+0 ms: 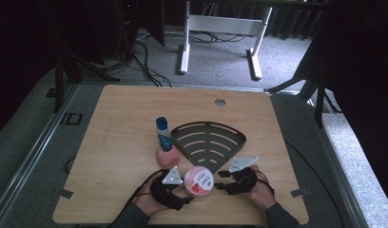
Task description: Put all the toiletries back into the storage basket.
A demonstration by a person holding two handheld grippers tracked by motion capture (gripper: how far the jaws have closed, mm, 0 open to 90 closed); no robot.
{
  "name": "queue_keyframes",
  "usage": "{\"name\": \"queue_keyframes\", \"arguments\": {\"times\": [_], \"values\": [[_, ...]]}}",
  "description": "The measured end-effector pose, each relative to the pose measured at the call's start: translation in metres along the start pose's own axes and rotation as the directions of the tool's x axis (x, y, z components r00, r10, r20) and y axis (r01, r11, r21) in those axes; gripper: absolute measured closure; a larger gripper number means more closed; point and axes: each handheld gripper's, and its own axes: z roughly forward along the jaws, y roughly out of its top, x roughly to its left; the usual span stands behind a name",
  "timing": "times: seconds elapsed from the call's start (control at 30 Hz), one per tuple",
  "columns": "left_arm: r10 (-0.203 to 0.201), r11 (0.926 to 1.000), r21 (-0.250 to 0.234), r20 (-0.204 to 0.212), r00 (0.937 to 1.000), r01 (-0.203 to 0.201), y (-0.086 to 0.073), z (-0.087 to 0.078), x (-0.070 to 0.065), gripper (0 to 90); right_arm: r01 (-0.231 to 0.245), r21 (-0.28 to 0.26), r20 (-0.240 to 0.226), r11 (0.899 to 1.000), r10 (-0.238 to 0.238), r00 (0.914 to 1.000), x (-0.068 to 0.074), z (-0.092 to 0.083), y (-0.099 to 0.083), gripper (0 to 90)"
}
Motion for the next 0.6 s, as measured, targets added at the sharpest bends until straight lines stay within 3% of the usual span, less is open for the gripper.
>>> {"name": "queue_keyframes", "arguments": {"times": [0.6], "values": [[0.019, 0.9998, 0.002, 0.007, 0.9998, -0.020, 0.0044, 0.0047, 0.0018, 16.8, 0.082, -0.012, -0.112, 0.997, -0.083, 0.9902, 0.0109, 0.0030, 0.0014, 36.0]]}}
